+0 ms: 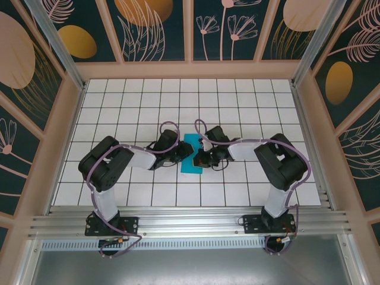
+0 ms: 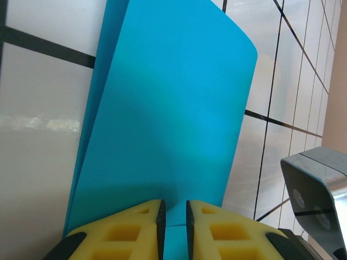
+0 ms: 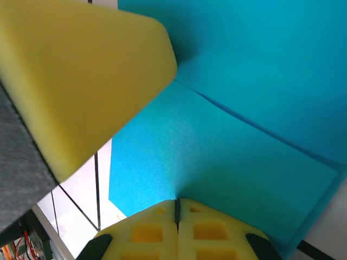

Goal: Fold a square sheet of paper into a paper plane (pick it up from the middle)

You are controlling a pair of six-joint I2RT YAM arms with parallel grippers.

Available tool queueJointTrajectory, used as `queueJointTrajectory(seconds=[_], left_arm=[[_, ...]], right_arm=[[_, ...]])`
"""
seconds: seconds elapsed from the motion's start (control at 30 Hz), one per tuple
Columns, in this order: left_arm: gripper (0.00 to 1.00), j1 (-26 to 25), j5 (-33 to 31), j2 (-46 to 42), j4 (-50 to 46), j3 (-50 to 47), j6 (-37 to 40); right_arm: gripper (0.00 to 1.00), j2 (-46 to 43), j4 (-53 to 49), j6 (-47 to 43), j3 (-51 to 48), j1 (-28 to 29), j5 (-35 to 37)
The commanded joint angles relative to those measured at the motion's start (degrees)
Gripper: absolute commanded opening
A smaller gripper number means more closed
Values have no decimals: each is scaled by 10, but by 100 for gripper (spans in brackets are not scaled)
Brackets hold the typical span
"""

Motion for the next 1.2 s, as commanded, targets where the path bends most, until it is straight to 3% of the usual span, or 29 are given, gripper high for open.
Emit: queueJointTrajectory(seconds=[0.0,0.27,0.93,1.17], left_arm=[[22,0,-37,26,-71,-4,18],[20,0,-46,30,-80,-7,16],[19,0,-46,35,-83,-5,15],[19,0,-45,33,-87,-4,17]], right_arm=[[4,6,-48,-10,-10,4,33],[8,-37,-43,-15,-37,4,-11],[9,-75,-16,7,-154,-12,-13],[9,-90,-56,-9,-161,-12,16]])
